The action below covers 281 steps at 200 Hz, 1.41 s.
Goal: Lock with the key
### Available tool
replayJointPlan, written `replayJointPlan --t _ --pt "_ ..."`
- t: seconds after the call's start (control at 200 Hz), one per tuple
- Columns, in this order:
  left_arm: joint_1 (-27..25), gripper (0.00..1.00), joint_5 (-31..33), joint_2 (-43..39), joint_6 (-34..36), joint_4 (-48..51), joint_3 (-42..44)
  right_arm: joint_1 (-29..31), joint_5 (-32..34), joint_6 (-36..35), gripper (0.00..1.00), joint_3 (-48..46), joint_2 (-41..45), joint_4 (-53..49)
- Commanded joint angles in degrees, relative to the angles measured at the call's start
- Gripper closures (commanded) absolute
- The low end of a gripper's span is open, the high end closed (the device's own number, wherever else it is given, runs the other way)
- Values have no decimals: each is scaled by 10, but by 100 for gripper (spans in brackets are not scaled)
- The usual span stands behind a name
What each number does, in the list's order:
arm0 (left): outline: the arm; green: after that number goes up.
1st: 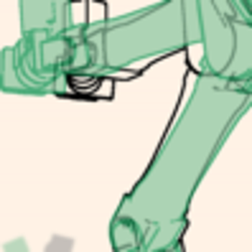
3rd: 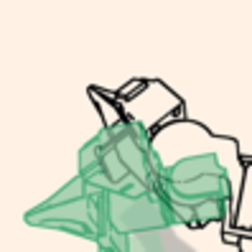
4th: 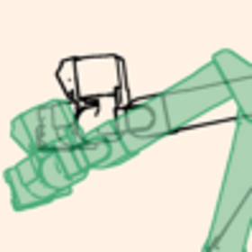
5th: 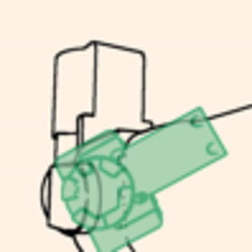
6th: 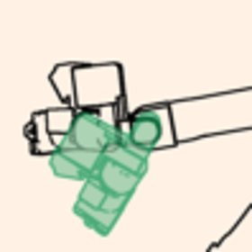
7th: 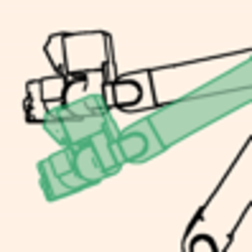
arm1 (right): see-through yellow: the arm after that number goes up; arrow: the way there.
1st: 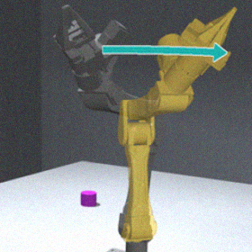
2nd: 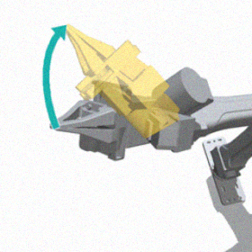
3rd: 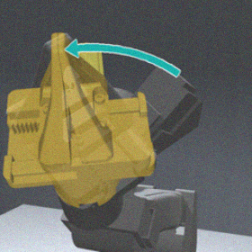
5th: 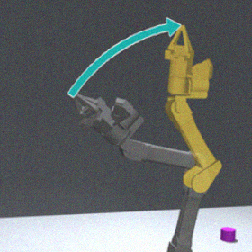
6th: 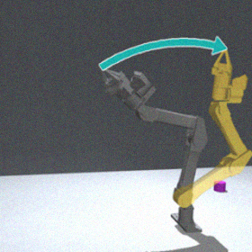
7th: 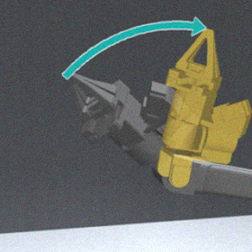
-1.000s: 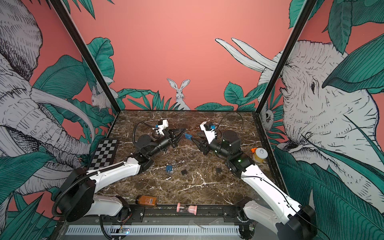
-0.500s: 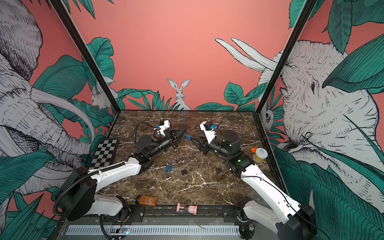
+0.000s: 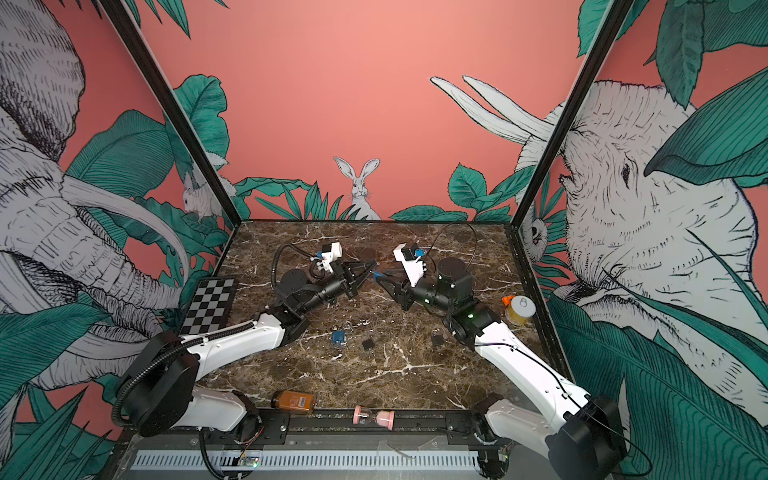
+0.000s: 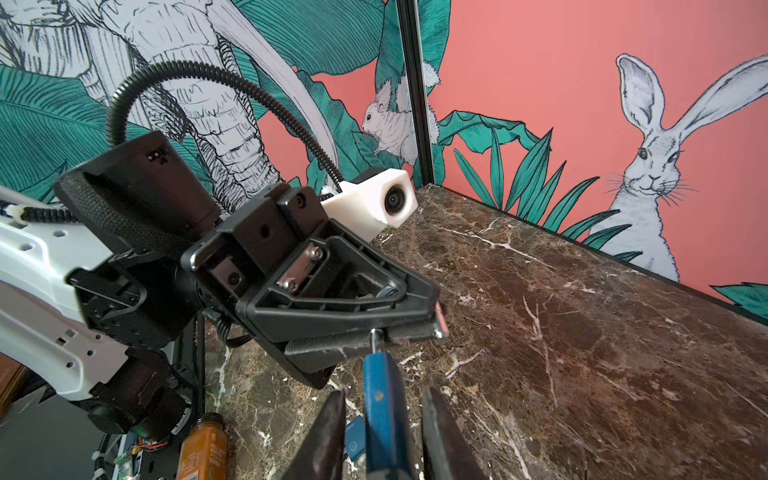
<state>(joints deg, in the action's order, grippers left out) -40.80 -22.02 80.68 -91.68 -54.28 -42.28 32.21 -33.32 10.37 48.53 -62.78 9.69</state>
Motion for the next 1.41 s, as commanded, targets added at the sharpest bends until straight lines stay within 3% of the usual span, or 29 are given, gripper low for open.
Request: replayJointPlan --t 0.0,0.225,1.035,1.23,1.4 --pt "-2 100 -6 -9 2 -26 -21 0 -10 7 71 -8 6 32" --pt "-2 100 -7 -1 0 -29 -26 1 -11 6 75 -8 6 22" --pt "-2 100 -11 1 1 -32 -29 0 9 12 72 -14 -7 18" --pt "-2 100 -11 3 3 -32 -26 0 6 13 93 -18 0 24" --pt "2 100 -21 9 16 -26 -28 0 8 22 100 -22 7 25"
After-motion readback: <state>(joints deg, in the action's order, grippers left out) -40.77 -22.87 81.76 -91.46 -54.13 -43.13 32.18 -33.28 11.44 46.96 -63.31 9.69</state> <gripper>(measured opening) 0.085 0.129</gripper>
